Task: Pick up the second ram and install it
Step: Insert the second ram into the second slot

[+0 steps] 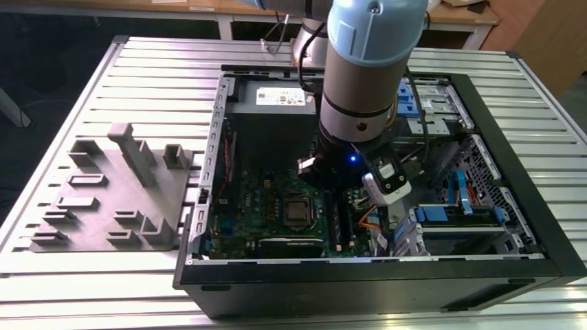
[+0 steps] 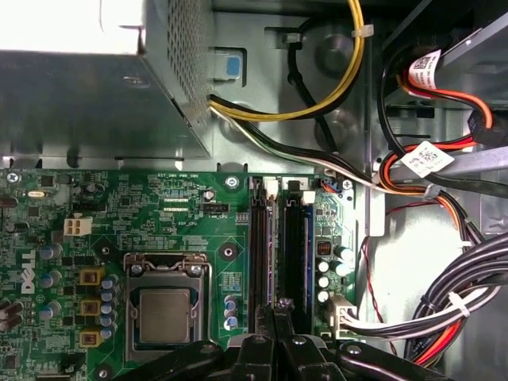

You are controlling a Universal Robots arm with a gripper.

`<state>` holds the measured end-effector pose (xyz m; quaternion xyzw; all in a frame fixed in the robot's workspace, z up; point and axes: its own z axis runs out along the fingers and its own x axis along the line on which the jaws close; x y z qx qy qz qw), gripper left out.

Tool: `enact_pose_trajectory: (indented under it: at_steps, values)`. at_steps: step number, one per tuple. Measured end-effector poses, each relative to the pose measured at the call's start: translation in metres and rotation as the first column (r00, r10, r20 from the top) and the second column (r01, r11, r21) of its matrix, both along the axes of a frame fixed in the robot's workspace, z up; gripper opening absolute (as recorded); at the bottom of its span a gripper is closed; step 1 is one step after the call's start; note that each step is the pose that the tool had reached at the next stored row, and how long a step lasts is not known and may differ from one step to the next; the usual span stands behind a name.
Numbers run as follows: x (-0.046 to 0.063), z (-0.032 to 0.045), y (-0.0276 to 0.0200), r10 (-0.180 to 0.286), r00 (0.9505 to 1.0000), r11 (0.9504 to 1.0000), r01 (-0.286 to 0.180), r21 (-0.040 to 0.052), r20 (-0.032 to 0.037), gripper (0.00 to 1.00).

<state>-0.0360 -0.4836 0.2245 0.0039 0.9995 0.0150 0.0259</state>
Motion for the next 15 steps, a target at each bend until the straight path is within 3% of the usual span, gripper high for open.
enact_pose_trajectory:
  at_steps: [15]
  values:
    - [0.0001,-0.0002,-0.0006,-0.003,1.0000,1.0000,0.003,0.0000,0.0000,0.08]
